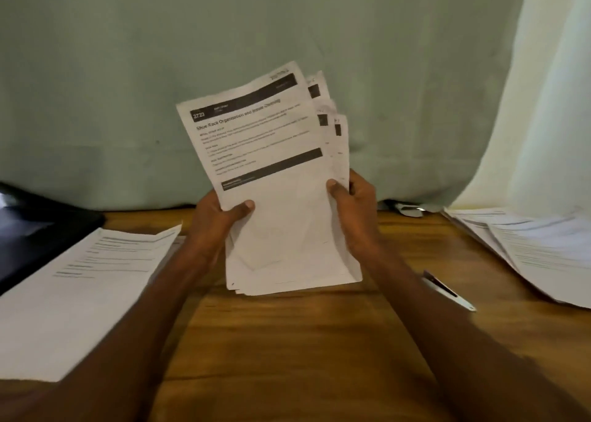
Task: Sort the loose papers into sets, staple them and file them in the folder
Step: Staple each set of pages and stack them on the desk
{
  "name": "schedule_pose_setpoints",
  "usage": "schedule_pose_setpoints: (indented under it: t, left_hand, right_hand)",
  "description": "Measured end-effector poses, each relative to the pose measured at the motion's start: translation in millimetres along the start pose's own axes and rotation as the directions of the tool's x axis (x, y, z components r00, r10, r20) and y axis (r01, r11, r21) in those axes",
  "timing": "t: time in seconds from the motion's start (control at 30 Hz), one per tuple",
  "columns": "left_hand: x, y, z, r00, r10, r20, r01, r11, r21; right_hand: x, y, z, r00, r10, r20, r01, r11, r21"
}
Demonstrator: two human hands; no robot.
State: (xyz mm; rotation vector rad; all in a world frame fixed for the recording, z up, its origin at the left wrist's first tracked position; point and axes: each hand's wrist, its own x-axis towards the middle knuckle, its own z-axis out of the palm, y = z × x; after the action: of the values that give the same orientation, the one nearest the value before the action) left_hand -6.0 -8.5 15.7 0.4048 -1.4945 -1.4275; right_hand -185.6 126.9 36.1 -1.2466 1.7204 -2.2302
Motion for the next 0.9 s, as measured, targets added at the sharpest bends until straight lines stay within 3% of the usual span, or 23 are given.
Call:
schedule_pose_setpoints:
  t: [0.2, 0.3, 0.5, 0.63, 0.77, 0.83, 0.9]
  left_hand:
    - [11, 15, 10, 0.972, 0.212, -0.099, -0.201, 0.974, 0.108]
    - [9, 19, 13, 0.955, 0.276, -0.105, -0.261, 0.956, 0.137]
    - [10, 1, 7, 0.984, 0.172, -0.04, -0.164, 0.972, 0.167]
    - [8, -12, 4, 0.995, 0.09, -0.049, -0.083, 0.987, 0.138]
    - [2, 0, 5, 0.974, 0.21, -0.083, -0.196, 0.969, 0.148]
    - [4, 2, 5, 0.962, 0.243, -0.121, -0.227, 0.965, 0.134]
    - [9, -6, 4, 0.976, 0.166, -0.141, -0.149, 0.981, 0.123]
  right_hand:
    - [-2, -2, -4, 0.963, -0.218, -0.159, 0.227, 0.973, 0.042]
    - [-2, -8, -10, 0.952, -0.272, -0.137, 0.279, 0.96, 0.034]
    - [-2, 11, -16, 0.996, 0.011, 0.088, -0.013, 1.0, 0.016]
    - [-4, 19, -15, 0.994, 0.075, 0.085, -0.081, 0.995, 0.065]
    - [1, 14, -16, 0.998, 0.064, 0.014, -0.065, 0.994, 0.084]
    - [7, 10, -18, 0.994, 0.098, 0.051, -0.102, 0.991, 0.09]
    - [9, 12, -17, 0.975, 0.188, 0.12, -0.196, 0.979, 0.063]
